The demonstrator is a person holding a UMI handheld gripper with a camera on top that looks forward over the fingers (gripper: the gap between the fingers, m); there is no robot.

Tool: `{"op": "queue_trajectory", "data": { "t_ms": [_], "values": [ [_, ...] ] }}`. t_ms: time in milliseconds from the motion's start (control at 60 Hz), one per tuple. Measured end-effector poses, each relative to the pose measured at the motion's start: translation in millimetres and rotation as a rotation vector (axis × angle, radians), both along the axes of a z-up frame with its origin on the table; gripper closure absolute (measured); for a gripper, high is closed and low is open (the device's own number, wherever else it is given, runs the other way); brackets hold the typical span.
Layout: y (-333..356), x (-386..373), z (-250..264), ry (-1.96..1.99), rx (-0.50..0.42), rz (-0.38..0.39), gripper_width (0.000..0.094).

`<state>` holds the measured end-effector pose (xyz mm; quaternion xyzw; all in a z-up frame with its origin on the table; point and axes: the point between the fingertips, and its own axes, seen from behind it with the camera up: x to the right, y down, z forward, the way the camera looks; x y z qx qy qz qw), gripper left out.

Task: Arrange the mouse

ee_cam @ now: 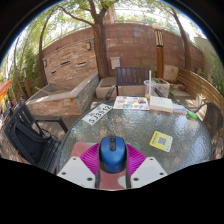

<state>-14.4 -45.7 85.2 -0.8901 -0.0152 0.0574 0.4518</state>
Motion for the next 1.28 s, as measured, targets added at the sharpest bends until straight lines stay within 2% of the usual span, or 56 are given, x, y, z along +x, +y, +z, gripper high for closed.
{"op": "queue_trajectory", "data": {
  "t_ms": [83,200,250,300,350,400,733,1033,1283],
  "values": [
    [-7,-13,-58,-0.006,-0.083,-0.02,0.0553],
    [-20,-26,-93,0.002,-0.165,-0.038,0.0436],
    [-24,-25,-89,0.002,-0.167,-0.054,0.0299],
    [-24,-22,-74,-0.013,-0.157,-0.051,0.0069],
    [-36,-24,-60,-0.04,-0.14,-0.049,0.0112],
    [-44,-23,-39,-0.059,-0.132,-0.053,0.0081],
    [-134,-39,69,-0.115,-0.114,-0.057,0.0084],
    [-183,-35,92,-0.181,-0.088,-0.035,0.0084],
    [-190,-35,97,-0.188,-0.075,-0.026,0.0083]
  ]
}}
